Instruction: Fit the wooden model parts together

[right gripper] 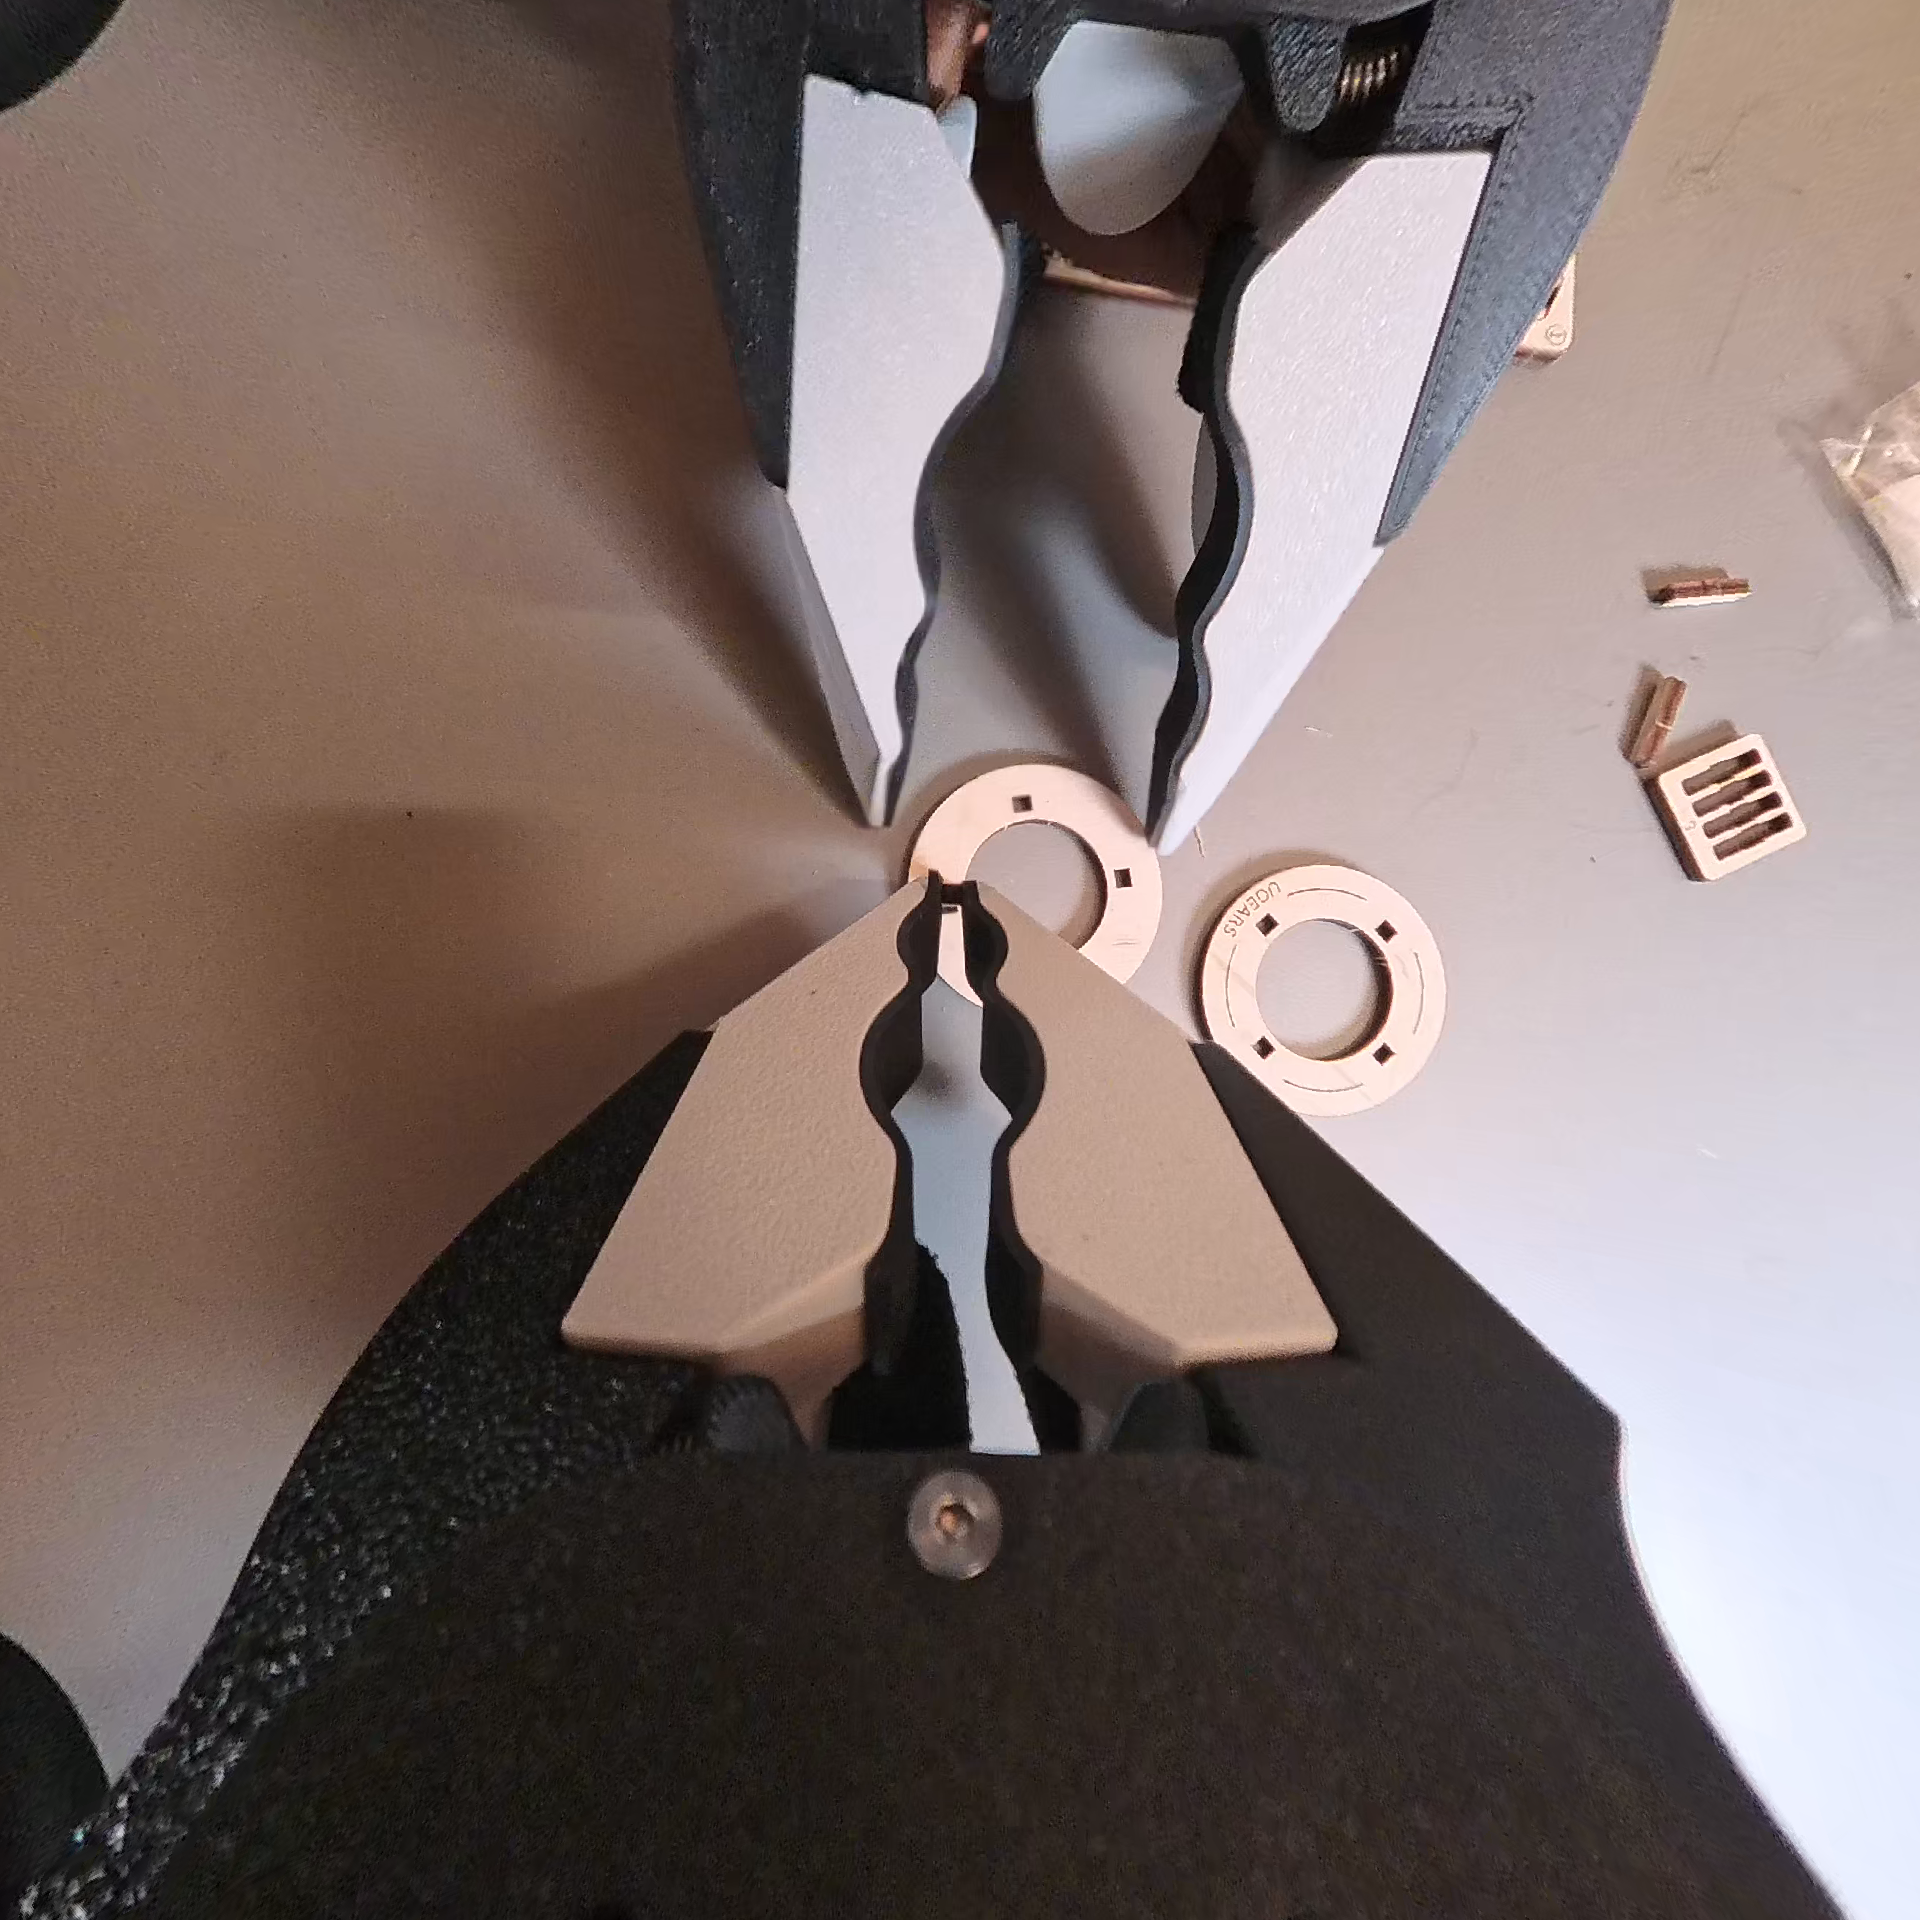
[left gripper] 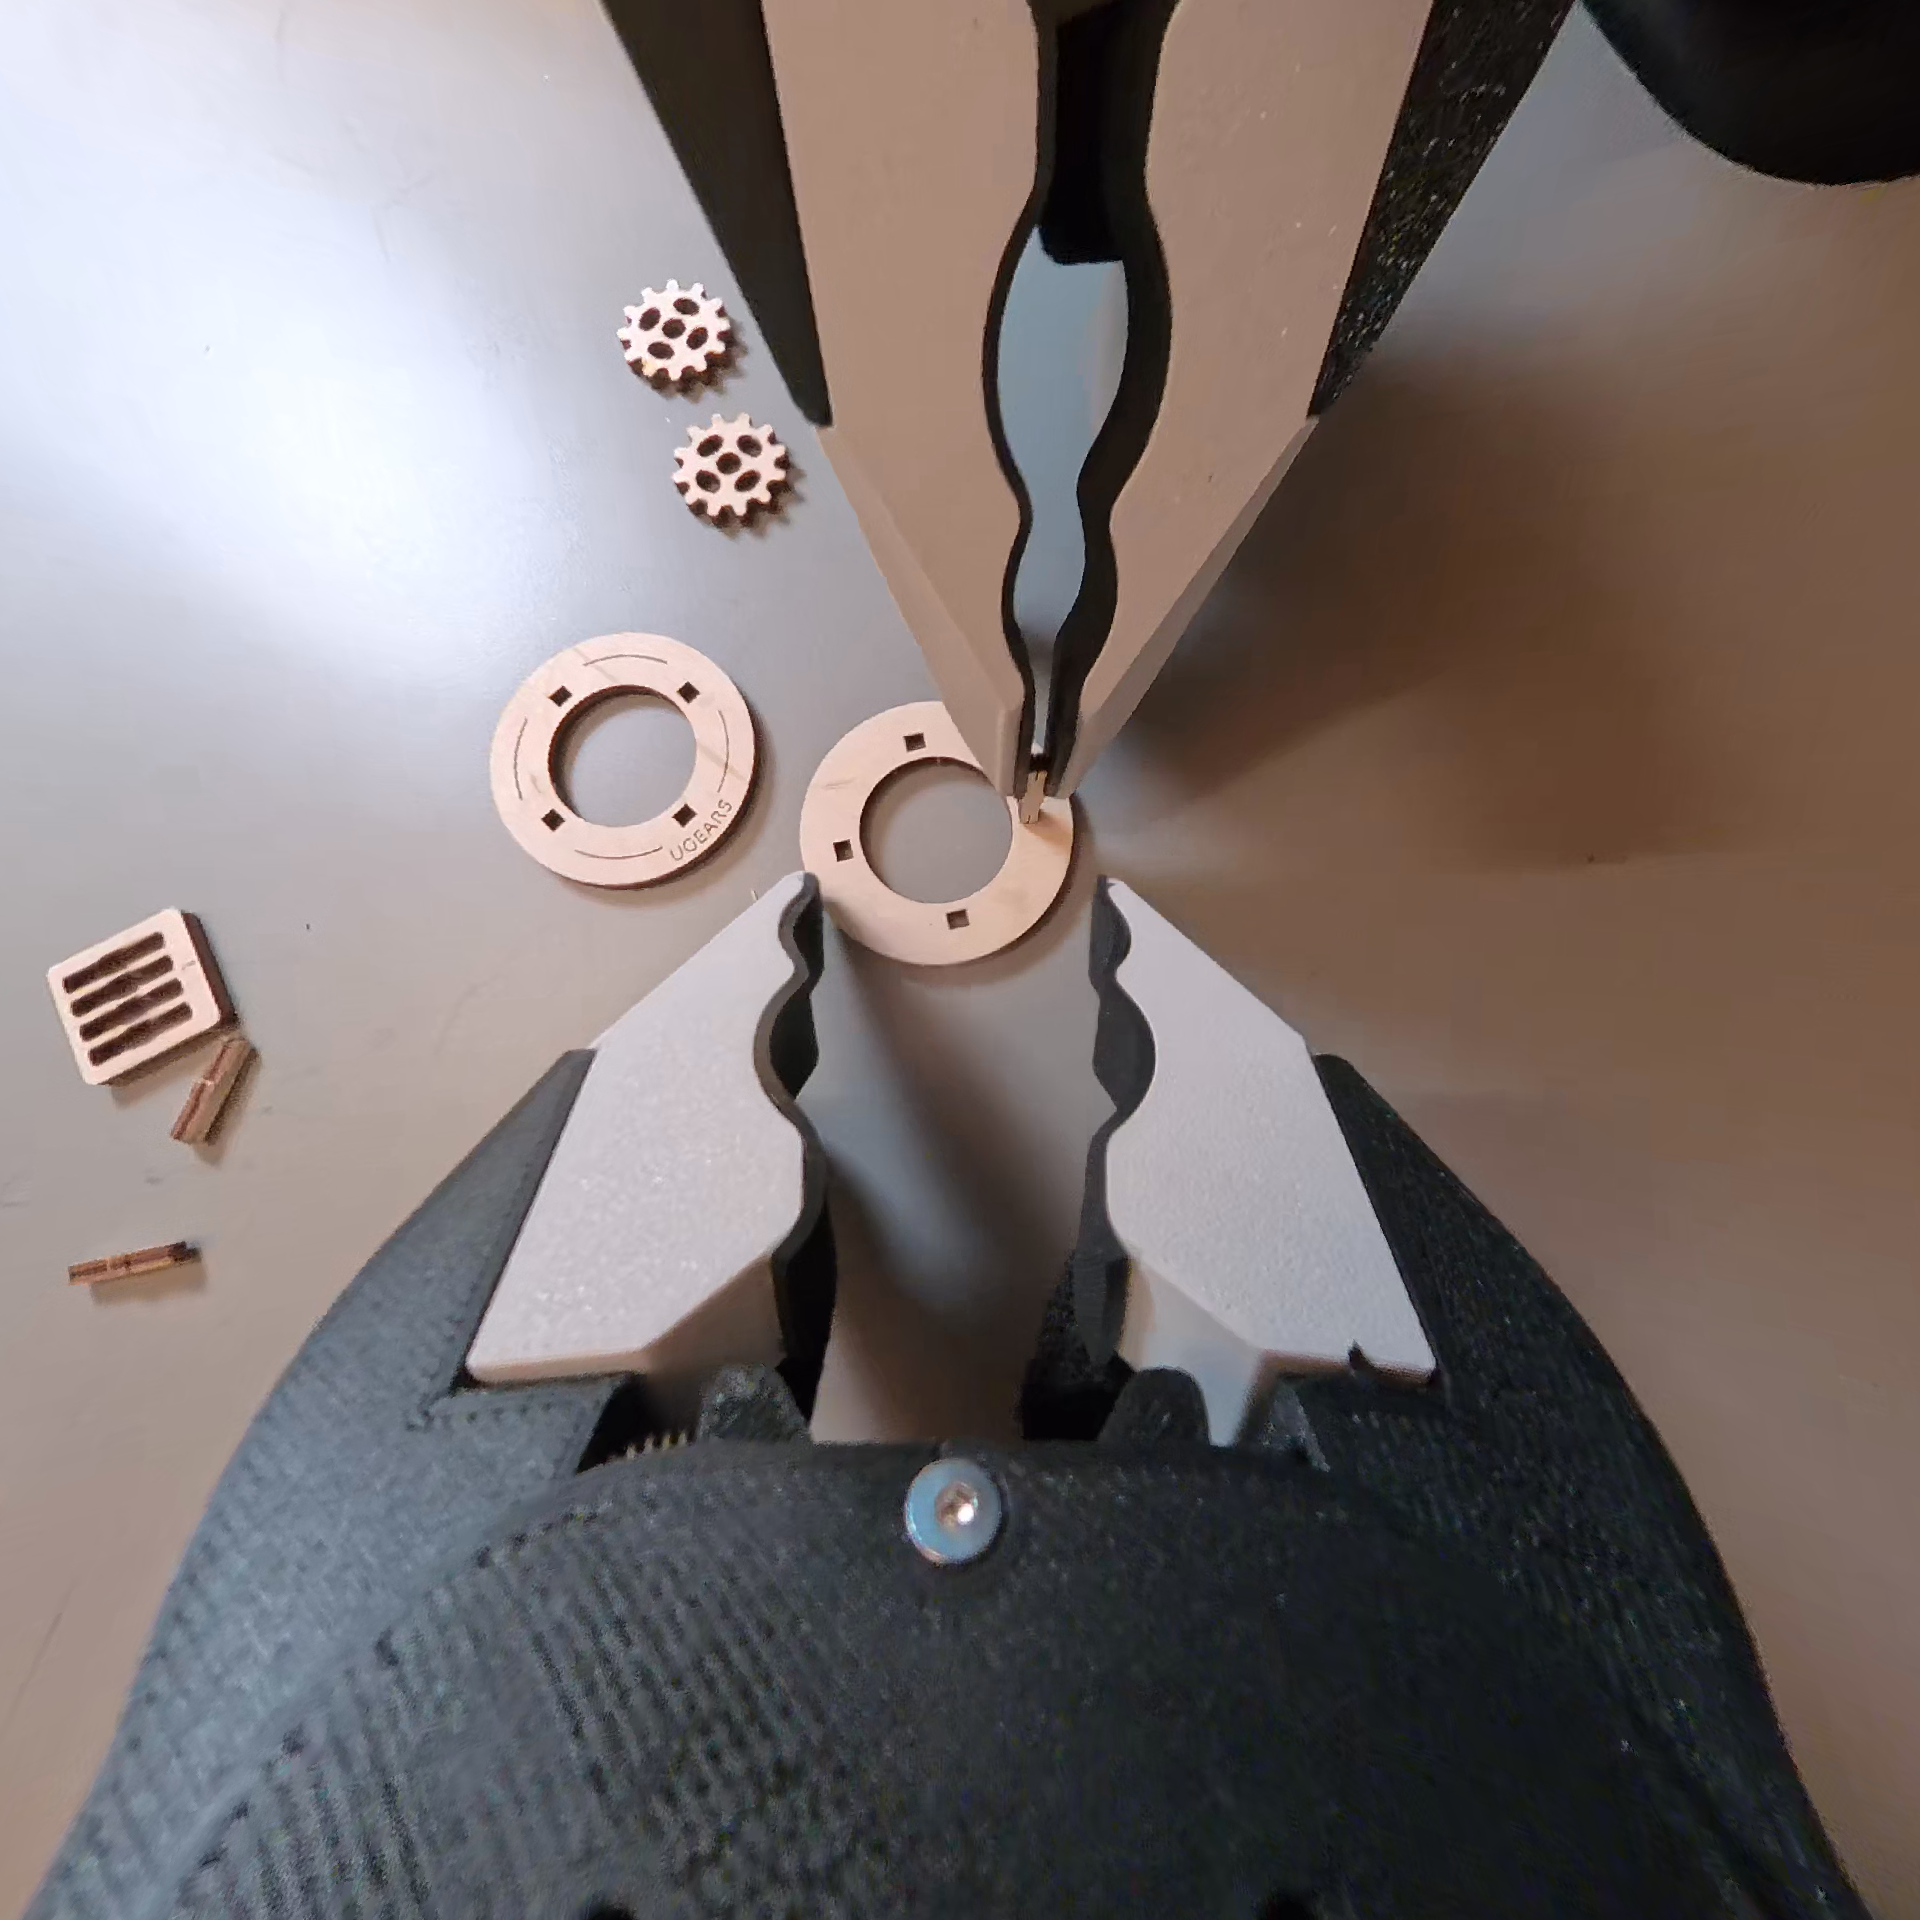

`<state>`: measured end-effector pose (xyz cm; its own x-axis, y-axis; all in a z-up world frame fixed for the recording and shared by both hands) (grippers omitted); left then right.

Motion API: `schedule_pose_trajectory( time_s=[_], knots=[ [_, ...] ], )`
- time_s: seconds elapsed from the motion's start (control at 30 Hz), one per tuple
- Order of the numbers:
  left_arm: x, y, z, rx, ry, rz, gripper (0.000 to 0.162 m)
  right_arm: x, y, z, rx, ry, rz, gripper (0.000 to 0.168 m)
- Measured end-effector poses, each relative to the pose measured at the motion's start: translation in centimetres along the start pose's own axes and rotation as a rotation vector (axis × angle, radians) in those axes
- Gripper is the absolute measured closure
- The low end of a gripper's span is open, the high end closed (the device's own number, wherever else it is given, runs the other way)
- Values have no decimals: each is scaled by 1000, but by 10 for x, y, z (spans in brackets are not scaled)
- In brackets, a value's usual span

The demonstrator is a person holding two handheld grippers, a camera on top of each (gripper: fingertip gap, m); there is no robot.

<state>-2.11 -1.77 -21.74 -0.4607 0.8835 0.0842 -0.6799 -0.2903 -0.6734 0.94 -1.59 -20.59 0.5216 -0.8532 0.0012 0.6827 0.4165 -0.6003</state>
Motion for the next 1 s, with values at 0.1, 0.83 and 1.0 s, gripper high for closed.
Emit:
schedule_pose_trajectory(
  time_s=[0.1, 0.83, 1.0],
  knots=[
    [0, -2, -3, -8, -10, -4, 108, -1, 1, 1, -14, 0, -12, 168],
    [3, -2, -4, -4, -30, 1, 115, 0, 2, 1, -37, -5, -33, 167],
    [3, -2, -4, -8, -29, -1, 115, -1, 1, 0, -60, -30, -13, 168]
  ],
)
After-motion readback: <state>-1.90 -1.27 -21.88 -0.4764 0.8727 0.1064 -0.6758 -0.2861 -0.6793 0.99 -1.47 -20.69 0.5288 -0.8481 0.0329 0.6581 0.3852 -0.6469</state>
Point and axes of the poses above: each gripper's, where its closed fingertips meet, z back along the fingers, y out of its underside, x = y × z across the jaws, the point moved 2 cm from there along z, back along the fingers, and after that the axes turned 5 degrees about -y, right-handed, at the moved point
